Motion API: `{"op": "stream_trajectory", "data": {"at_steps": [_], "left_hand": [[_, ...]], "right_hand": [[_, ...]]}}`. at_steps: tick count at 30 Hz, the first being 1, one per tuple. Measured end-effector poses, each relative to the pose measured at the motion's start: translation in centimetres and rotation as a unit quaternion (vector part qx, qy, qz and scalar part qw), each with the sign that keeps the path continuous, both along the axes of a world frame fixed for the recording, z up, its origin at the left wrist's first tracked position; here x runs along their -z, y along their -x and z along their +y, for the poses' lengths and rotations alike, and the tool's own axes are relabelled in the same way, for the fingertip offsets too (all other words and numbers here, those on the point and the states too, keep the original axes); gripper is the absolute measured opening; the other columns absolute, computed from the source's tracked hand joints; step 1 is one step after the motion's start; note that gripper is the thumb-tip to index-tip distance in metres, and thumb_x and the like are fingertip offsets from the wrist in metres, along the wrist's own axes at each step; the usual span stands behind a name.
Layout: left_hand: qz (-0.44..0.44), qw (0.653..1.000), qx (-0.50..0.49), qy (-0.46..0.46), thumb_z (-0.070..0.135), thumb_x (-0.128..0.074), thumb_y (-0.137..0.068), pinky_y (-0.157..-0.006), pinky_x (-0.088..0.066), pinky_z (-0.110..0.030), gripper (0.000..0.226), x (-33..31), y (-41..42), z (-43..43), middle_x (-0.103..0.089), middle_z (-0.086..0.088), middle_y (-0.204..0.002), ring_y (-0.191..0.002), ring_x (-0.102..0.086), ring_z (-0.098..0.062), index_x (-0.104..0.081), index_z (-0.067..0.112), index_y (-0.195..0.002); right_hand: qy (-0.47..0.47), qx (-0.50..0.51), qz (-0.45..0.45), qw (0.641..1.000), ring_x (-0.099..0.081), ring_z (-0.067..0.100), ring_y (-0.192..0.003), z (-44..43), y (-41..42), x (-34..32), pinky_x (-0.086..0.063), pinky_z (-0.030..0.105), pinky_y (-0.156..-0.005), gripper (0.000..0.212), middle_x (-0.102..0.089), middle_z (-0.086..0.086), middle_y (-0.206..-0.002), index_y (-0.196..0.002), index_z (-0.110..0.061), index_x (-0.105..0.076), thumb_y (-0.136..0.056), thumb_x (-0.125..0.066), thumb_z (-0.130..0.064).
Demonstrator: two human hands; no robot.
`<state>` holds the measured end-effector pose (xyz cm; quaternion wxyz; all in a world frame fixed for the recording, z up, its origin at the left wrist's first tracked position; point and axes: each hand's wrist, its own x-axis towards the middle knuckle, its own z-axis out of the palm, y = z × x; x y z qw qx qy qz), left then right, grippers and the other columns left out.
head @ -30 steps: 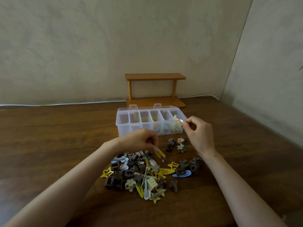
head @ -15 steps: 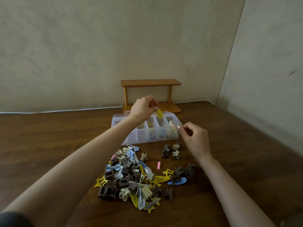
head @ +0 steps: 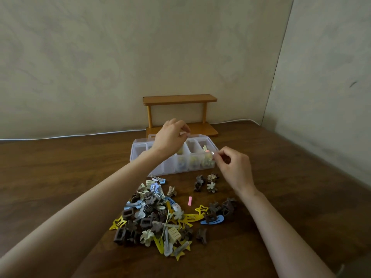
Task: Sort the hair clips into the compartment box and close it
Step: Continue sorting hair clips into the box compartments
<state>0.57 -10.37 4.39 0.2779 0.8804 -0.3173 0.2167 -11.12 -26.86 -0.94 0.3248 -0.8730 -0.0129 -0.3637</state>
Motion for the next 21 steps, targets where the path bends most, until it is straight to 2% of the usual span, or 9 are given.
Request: {"op": "stream_trajectory", "data": {"at_steps": [3,6,11,13,16,21], "left_hand": [[0.000,0.998,0.058,-0.003,0.021,-0.058,-0.088,-0.075,-0.048,-0.029,0.010,0.1,3.4,1.2,-0.057,0.002,-0.100,-0.087,-0.054,-0.013,-0.061,0.016,-0.097],[0.068,0.985,0.143,-0.062,0.020,-0.061,-0.086,-0.074,-0.050,-0.023,0.011,0.5,6.6,2.3,-0.060,0.005,-0.095,-0.080,-0.055,-0.007,-0.060,0.016,-0.096],[0.209,0.927,0.236,-0.203,0.026,-0.065,-0.084,-0.071,-0.045,-0.016,0.017,2.1,9.6,3.0,-0.059,0.008,-0.093,-0.080,-0.053,-0.003,-0.061,0.019,-0.098],[0.208,0.915,0.249,-0.240,0.031,-0.069,-0.080,-0.070,-0.040,-0.014,0.028,2.9,9.9,2.9,-0.053,0.010,-0.095,-0.084,-0.048,-0.003,-0.061,0.021,-0.105],[0.192,0.909,0.249,-0.274,0.035,-0.071,-0.077,-0.070,-0.035,-0.015,0.043,3.4,10.2,2.5,-0.044,0.010,-0.098,-0.088,-0.039,-0.004,-0.057,0.024,-0.116],[0.174,0.904,0.240,-0.308,0.033,-0.071,-0.077,-0.076,-0.034,-0.025,0.043,3.4,10.1,1.9,-0.043,0.005,-0.101,-0.094,-0.034,-0.007,-0.053,0.023,-0.115]], "right_hand": [[-0.013,-0.002,0.005,1.000,-0.057,0.008,-0.064,0.0,0.2,-0.2,-0.043,0.021,-0.052,0.016,-0.062,-0.002,-0.070,-0.076,-0.013,-0.064,-0.090,-0.060,-0.022],[-0.019,-0.008,0.012,1.000,-0.058,0.014,-0.064,-0.1,0.2,-0.2,-0.046,0.031,-0.054,0.020,-0.062,0.001,-0.068,-0.074,-0.011,-0.063,-0.090,-0.058,-0.023],[-0.020,-0.010,0.015,1.000,-0.059,0.015,-0.062,0.2,0.2,-0.1,-0.047,0.033,-0.056,0.023,-0.061,0.001,-0.065,-0.071,-0.011,-0.063,-0.090,-0.059,-0.023],[-0.025,-0.014,0.021,0.999,-0.059,0.016,-0.062,0.3,0.3,-0.1,-0.047,0.032,-0.056,0.023,-0.061,0.001,-0.064,-0.071,-0.012,-0.062,-0.090,-0.058,-0.024],[-0.027,-0.010,0.028,0.999,-0.059,0.015,-0.063,0.4,0.3,-0.1,-0.044,0.024,-0.054,0.023,-0.061,0.001,-0.065,-0.070,-0.012,-0.062,-0.090,-0.059,-0.023],[-0.032,-0.017,0.038,0.999,-0.059,0.012,-0.066,0.5,0.3,-0.1,-0.044,0.021,-0.055,0.019,-0.062,0.000,-0.069,-0.073,-0.013,-0.063,-0.090,-0.059,-0.021]]}}
